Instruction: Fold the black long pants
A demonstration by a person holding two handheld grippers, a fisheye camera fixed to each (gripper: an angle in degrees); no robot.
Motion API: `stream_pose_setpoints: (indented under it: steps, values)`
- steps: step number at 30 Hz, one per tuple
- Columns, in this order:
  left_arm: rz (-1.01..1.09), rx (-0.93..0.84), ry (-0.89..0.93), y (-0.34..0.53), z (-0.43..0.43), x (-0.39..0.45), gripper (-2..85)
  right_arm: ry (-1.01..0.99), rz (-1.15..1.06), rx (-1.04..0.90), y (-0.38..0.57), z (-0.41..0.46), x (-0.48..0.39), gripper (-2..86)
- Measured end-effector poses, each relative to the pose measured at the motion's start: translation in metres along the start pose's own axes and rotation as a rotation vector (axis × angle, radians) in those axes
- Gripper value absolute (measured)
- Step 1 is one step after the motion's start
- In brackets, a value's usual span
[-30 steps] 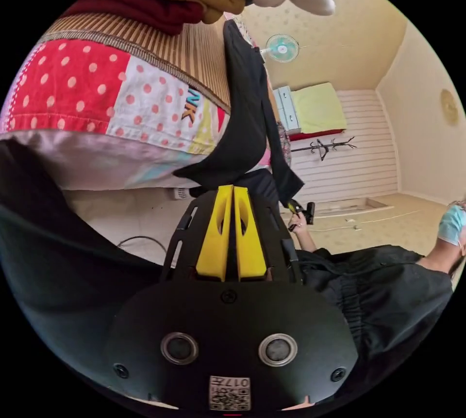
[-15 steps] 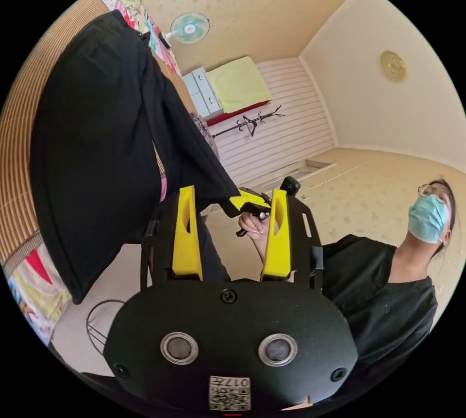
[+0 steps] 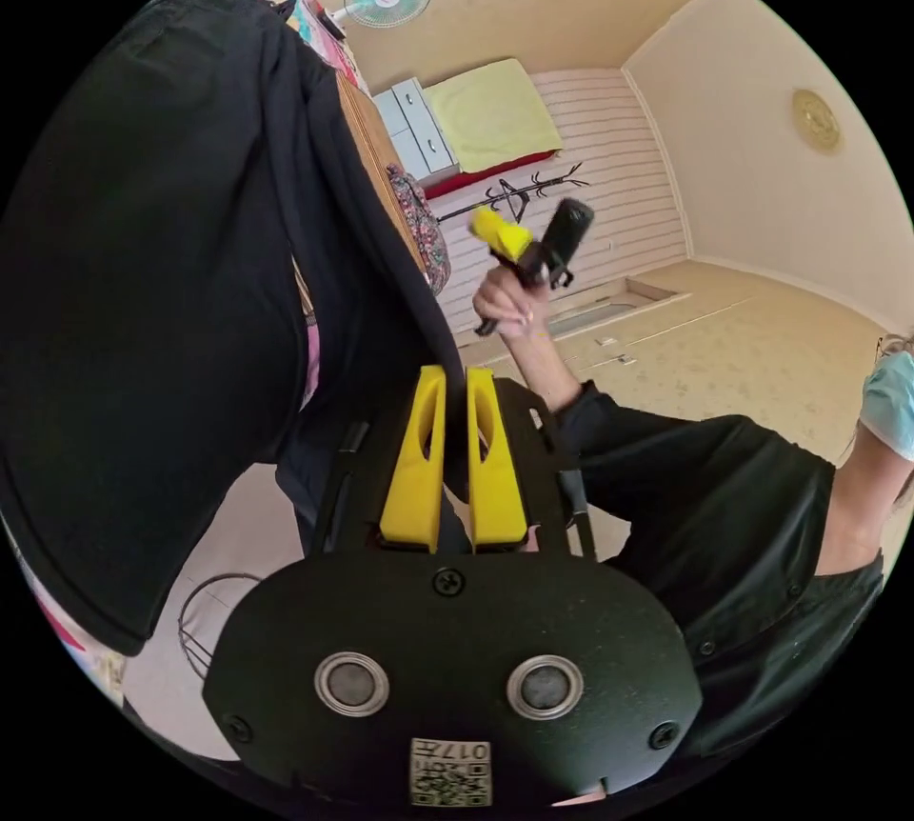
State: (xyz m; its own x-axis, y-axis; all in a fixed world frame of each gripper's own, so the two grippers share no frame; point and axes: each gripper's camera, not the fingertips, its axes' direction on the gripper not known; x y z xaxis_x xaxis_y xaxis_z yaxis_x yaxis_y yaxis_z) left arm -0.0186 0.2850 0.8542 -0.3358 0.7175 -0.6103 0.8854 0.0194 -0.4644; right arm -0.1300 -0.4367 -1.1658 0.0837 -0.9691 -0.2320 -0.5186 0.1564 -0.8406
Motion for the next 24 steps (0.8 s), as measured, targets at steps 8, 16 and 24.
stream_pose_setpoints:
  steps: [8, 16, 24]
  values:
    - [0.052, -0.026, -0.047, 0.002, 0.017, 0.027, 4.0, 0.351, 0.755, 0.235, -0.108, -0.029, 0.319, 19.3]
    - [0.052, -0.005, -0.036, 0.013, 0.019, 0.033, 0.2, 1.042, 0.755, -0.084, -0.223, 0.05, 0.367, 2.9]
    - [0.017, 0.043, -0.002, 0.068, -0.033, 0.034, -0.6, 1.408, 0.015, 0.08, -0.34, 0.205, 0.164, 2.0]
